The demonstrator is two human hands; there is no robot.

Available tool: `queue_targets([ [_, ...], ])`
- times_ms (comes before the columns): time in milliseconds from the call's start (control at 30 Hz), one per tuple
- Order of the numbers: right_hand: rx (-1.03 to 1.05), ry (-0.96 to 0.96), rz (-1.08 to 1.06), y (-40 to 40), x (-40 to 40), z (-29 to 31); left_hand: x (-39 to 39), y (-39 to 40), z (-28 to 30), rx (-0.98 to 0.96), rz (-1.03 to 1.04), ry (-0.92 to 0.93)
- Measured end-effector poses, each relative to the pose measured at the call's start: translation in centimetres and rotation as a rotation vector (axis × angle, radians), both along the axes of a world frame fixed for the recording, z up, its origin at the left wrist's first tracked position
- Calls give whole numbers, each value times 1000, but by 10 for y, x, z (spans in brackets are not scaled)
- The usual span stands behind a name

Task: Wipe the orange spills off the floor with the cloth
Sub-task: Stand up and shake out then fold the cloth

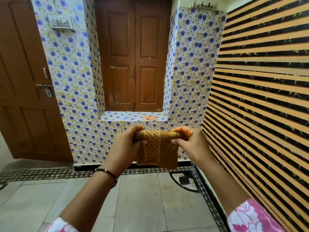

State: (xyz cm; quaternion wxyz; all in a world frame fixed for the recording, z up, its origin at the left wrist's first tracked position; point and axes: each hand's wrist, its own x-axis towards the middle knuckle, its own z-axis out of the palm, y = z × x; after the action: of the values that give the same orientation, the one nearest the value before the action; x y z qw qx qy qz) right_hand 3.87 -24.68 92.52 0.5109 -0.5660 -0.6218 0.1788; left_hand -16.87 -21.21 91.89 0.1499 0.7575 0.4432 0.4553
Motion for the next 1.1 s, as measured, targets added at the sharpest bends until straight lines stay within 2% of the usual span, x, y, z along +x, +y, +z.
queue_targets([
  [100, 76, -95, -38, -6, -3, -2, -4, -4, -7, 106, 51, -42],
  [167, 25, 130, 55, -13, -6, -5, -6, -3, -12, -28, -17, -178],
  [267, -45, 569, 185, -26, -12, -12, 1, -12, -14, -324, -279, -464],
  [367, -202, 840, 327, -42, -20, -33, 14, -28, -22, -347, -322, -500],
  [467, -441, 951, 371, -61, -27, -66, 20, -32, -39, -363, -254, -469],
  [533, -457, 1002, 264, -73, -27, -86, 19, -33, -54, -547, -220, -461],
  [567, -442, 1022, 181, -77, -26, -91, 18, -32, -63, -704, -235, -463],
  [633, -395, 1068, 13, -89, -21, -104, 18, -38, -82, -1003, -356, -430],
  [700, -347, 1119, -135, -109, -11, -115, 23, -47, -103, -1145, -499, -352],
  [800, -334, 1117, -309, -151, 6, -129, 44, -68, -126, -1163, -649, -235],
  [900, -330, 1123, -434, -209, 26, -139, 76, -100, -132, -1124, -799, -222],
  [1100, -226, 1098, -683, -349, 42, -153, 141, -194, -145, -1116, -1105, -33],
])
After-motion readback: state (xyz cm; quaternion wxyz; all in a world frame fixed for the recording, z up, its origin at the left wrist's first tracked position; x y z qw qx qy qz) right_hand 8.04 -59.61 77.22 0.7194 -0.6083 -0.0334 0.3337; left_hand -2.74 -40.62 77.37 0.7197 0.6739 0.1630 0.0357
